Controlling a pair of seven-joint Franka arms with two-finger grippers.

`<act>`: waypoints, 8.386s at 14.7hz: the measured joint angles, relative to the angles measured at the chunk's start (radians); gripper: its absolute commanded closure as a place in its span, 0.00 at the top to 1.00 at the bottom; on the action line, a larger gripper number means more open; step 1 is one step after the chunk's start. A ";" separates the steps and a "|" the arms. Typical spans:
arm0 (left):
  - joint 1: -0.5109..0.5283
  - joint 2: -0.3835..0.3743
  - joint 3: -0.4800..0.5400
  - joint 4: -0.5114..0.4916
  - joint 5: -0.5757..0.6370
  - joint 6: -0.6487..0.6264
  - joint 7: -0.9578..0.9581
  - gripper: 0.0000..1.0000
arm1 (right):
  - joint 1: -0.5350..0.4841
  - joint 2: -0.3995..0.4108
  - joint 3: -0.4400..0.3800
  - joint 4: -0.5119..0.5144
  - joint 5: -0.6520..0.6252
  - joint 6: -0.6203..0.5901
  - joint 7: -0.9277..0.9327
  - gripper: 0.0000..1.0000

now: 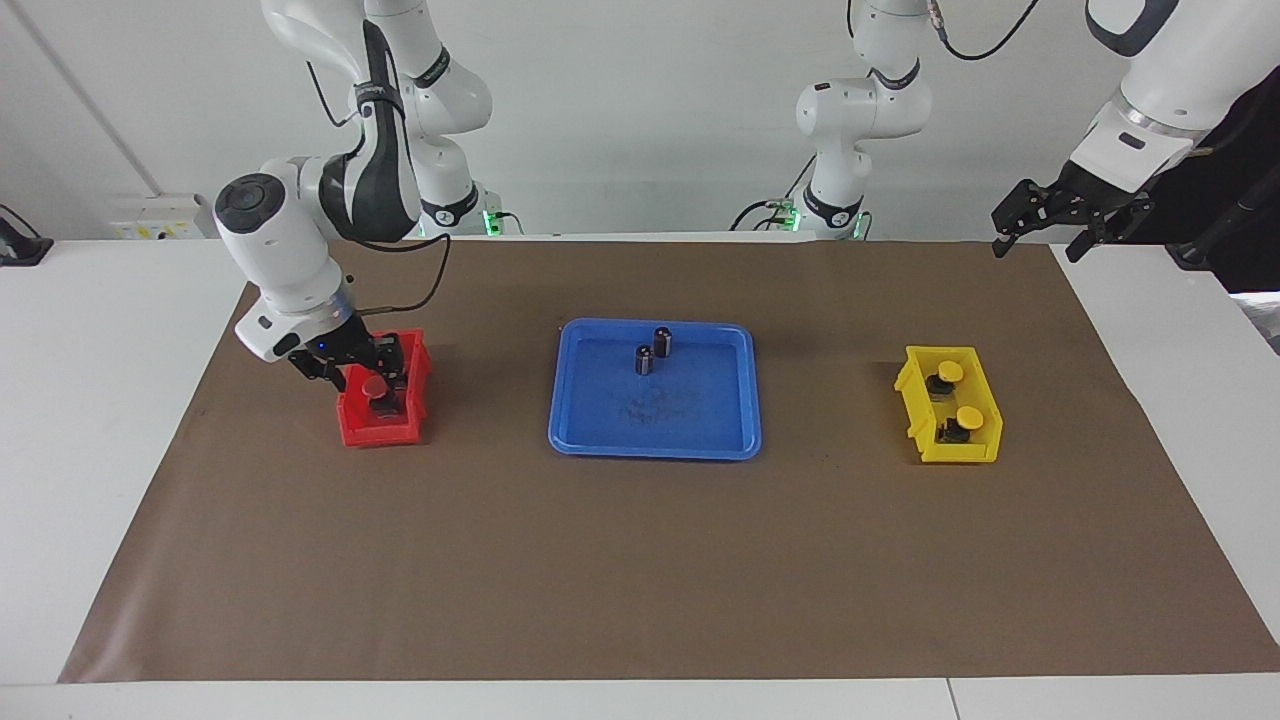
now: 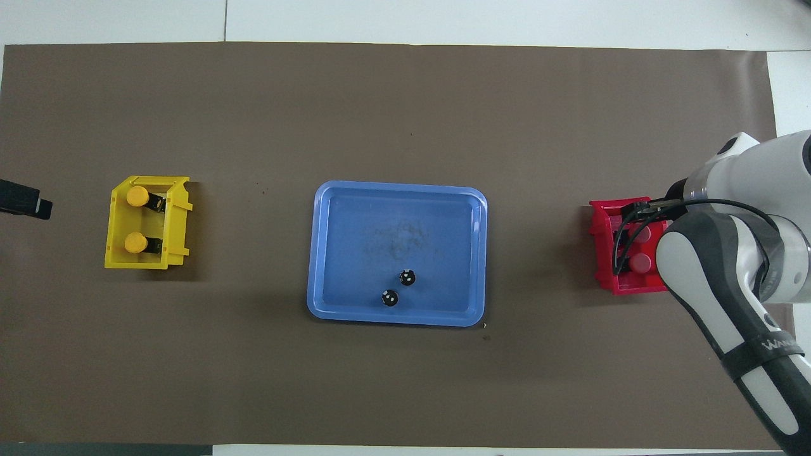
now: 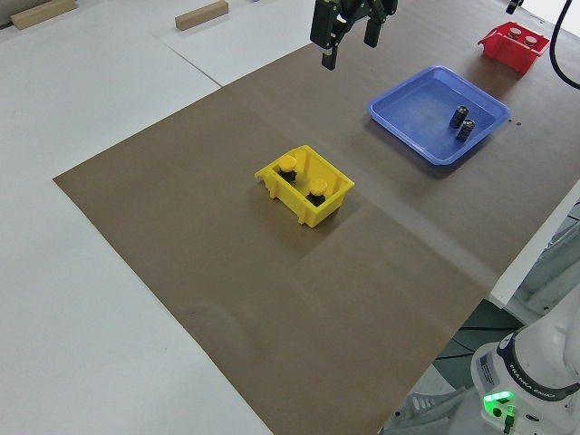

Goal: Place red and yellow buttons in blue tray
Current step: 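Reach the right gripper into the red bin and grasp a red button, then carry the red button into the blue tray while the left gripper reaches the yellow bin, then grasp a yellow button with the left gripper while the right gripper grasps a red button, then place the yellow button in the tray while the right gripper carries the red button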

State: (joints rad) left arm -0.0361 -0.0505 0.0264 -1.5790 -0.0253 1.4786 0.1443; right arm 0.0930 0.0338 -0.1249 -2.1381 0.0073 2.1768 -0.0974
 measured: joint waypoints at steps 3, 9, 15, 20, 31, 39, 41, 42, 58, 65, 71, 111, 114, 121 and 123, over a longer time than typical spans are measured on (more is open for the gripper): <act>0.000 0.000 0.000 0.000 0.000 0.000 0.000 1.00 | -0.006 -0.002 0.000 -0.047 0.000 0.058 0.000 0.67; 0.000 0.000 -0.006 0.000 0.000 0.000 0.000 1.00 | -0.008 -0.005 0.000 -0.111 0.000 0.125 0.000 0.66; 0.002 0.000 -0.003 0.000 0.000 0.000 0.000 1.00 | -0.009 -0.007 0.000 -0.146 0.000 0.141 0.000 0.29; -0.001 0.000 -0.009 0.000 0.000 0.000 0.000 1.00 | -0.009 -0.009 -0.001 -0.120 0.000 0.086 0.000 0.27; 0.002 0.000 -0.003 0.000 0.000 -0.020 0.000 1.00 | 0.305 0.164 0.016 0.506 0.086 -0.349 0.352 0.28; 0.002 0.000 -0.003 0.000 0.000 -0.023 -0.003 1.00 | 0.560 0.361 0.019 0.506 0.098 -0.113 0.685 0.31; 0.002 -0.002 -0.004 -0.009 0.002 -0.022 -0.036 1.00 | 0.576 0.394 0.019 0.501 0.098 -0.089 0.703 0.33; 0.001 -0.009 -0.004 -0.029 0.006 -0.005 -0.047 1.00 | 0.580 0.401 0.019 0.496 0.099 -0.076 0.705 0.36; 0.006 0.231 -0.003 -0.425 0.011 0.778 -0.058 0.67 | 0.283 0.139 -0.007 0.368 0.021 -0.217 0.386 1.00; 0.032 0.238 -0.001 -0.427 0.012 0.799 -0.058 0.67 | 0.014 -0.085 -0.006 -0.023 0.018 -0.146 0.068 0.94; 0.030 0.236 -0.005 -0.430 0.014 0.799 -0.058 0.67 | -0.008 -0.106 0.004 -0.136 0.017 -0.049 0.004 0.75; -0.575 0.432 -0.031 -0.241 -0.204 0.876 -0.678 0.05 | 0.123 0.034 0.036 0.231 0.057 -0.271 0.117 0.25; -0.575 0.432 -0.031 -0.241 -0.204 0.876 -0.678 0.74 | 0.129 0.034 0.037 0.233 0.094 -0.268 0.157 0.26; -0.571 0.419 -0.016 -0.225 -0.205 0.820 -0.678 0.86 | 0.247 0.047 0.038 0.237 0.128 -0.153 0.320 0.26; -0.549 0.378 -0.006 -0.185 -0.205 0.718 -0.678 0.94 | 0.283 0.053 0.038 0.237 0.128 -0.114 0.378 0.26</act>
State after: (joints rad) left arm -0.5846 0.3279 0.0205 -1.7636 -0.2300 2.1971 -0.5341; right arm 0.3760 0.0865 -0.0872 -1.9009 0.1358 2.0633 0.2810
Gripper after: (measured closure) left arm 0.137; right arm 0.590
